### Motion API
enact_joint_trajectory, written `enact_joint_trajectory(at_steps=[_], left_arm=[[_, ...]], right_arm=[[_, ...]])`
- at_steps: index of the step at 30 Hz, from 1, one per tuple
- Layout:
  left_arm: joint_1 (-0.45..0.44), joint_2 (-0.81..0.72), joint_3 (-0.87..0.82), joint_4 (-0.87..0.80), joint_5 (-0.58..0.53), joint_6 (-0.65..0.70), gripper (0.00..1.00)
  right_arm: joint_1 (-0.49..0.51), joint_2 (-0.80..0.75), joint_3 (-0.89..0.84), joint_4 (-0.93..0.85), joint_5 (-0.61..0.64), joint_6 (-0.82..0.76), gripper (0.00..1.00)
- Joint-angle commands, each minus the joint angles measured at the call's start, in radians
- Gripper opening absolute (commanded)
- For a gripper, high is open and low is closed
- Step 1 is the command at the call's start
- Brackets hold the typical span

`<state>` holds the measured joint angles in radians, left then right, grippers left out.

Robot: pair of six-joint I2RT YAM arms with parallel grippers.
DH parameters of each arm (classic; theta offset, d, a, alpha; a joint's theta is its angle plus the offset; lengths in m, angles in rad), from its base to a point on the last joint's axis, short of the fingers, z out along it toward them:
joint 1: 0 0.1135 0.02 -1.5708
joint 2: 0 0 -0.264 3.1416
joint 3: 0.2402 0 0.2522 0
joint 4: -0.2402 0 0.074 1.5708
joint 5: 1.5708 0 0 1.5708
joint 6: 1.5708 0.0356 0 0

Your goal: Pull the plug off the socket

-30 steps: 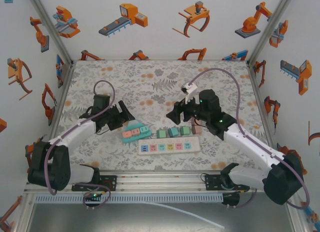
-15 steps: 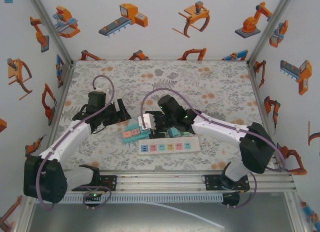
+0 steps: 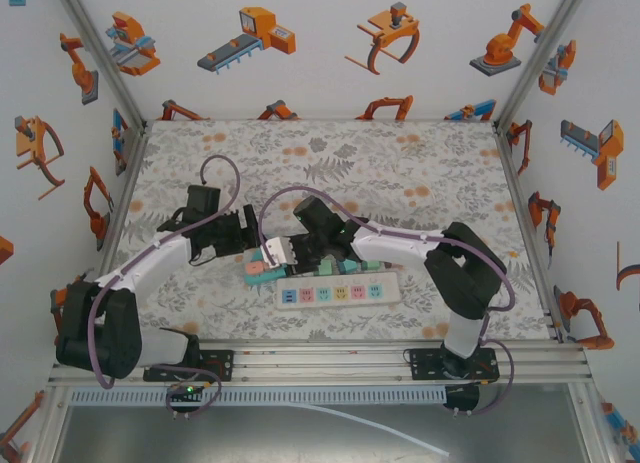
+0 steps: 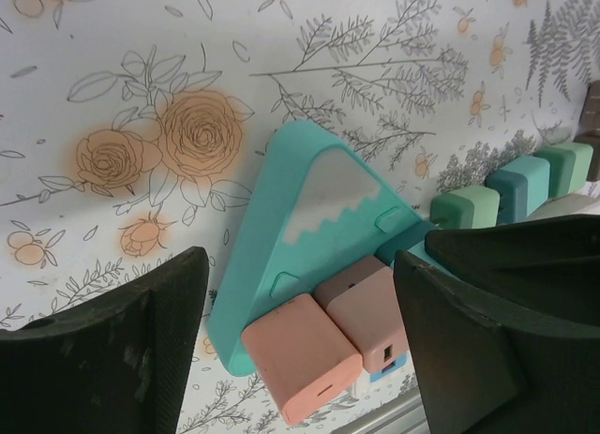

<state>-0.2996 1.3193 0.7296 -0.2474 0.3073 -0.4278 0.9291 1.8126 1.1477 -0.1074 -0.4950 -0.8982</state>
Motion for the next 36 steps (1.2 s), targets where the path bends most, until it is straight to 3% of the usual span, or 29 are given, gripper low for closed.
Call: enact_joint_trajectory(at_steps=[1,14,27,36], left_arm=[[-0.003,0.017,-0.036,0.019,0.031,0.0,0.71],[-0.028,0.08,-0.114,0.087,0.029,-0.066,0.65],[-0.039,0.115,-0.15,0.015,-0.138,-0.118,0.6],[-0.039,0.134,-0.132,-0.019,-0.18,-0.122,0.6]], right_arm=[[0.005,0.019,0.034,0.035,-0.037,0.008,0.4],[0.005,0.037,0.059,0.031,-0.029,0.016,0.29],[-0.008,0.012,0.049,0.108,-0.087,0.086,0.24],[-0.021,-0.007,0.016,0.173,-0.101,0.119,0.21]])
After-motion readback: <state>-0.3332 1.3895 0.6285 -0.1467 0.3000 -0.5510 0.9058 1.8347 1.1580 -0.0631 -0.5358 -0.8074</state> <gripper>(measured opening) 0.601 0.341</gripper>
